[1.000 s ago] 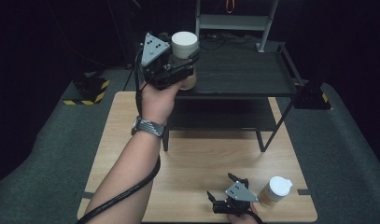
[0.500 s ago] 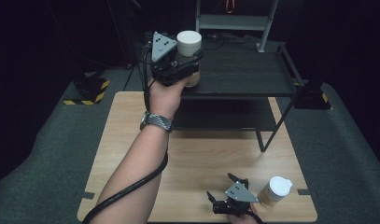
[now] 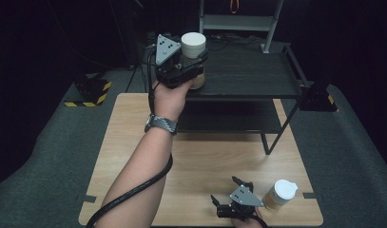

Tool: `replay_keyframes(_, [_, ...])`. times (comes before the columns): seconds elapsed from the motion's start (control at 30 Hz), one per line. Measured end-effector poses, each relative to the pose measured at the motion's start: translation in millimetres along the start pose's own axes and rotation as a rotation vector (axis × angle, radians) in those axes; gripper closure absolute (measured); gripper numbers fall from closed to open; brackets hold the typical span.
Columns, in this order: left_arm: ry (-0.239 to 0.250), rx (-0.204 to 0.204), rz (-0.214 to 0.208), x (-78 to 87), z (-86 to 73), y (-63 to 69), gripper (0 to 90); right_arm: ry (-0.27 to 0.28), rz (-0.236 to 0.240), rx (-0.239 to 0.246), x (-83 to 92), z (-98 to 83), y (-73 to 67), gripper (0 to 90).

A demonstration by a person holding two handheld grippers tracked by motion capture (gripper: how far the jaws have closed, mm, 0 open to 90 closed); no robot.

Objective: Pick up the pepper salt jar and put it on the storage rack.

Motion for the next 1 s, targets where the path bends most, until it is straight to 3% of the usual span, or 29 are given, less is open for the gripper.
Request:
replay_keyframes(0.33, [-0.013, -0.023, 0.005, -0.9, 2.7, 1.0, 33.5, 0.001, -0.001, 0.001, 0.0, -0.1, -0.2, 0.0])
replay_keyframes(0.5, [-0.020, -0.012, 0.001, -0.8, 2.7, 0.9, 33.0, 0.001, -0.001, 0.000, 0.2, -0.2, -0.1, 0.0])
replay_keyframes(0.67, [-0.026, 0.013, 0.023, 0.0, 3.4, 3.1, 19.9, 0.000, 0.002, -0.001, 0.1, 0.0, 0.2, 0.0])
replay_keyframes(0.7, [-0.035, 0.012, 0.034, 0.6, 3.4, 4.5, 13.0, 0.001, 0.000, -0.003, 0.2, -0.1, 0.3, 0.0])
replay_keyframes(0.83, [-0.036, 0.002, 0.025, 3.5, 2.9, 5.8, 0.3, 0.000, -0.001, 0.002, 0.1, -0.1, -0.3, 0.0])
replay_keyframes(1.0, [-0.023, -0.015, 0.017, 14.2, 2.2, 7.6, 0.3, -0.002, 0.000, 0.004, -0.1, 0.1, -0.5, 0.0])
Point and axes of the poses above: each handheld gripper's, and its own axes: x roughly backward along the jaws, z roughly out of its top, y roughly to its right, the point moved 9 cm from there along -x, roughly forward along the jaws, and after that the axes turned 12 degrees about z, right-handed, at the moved point
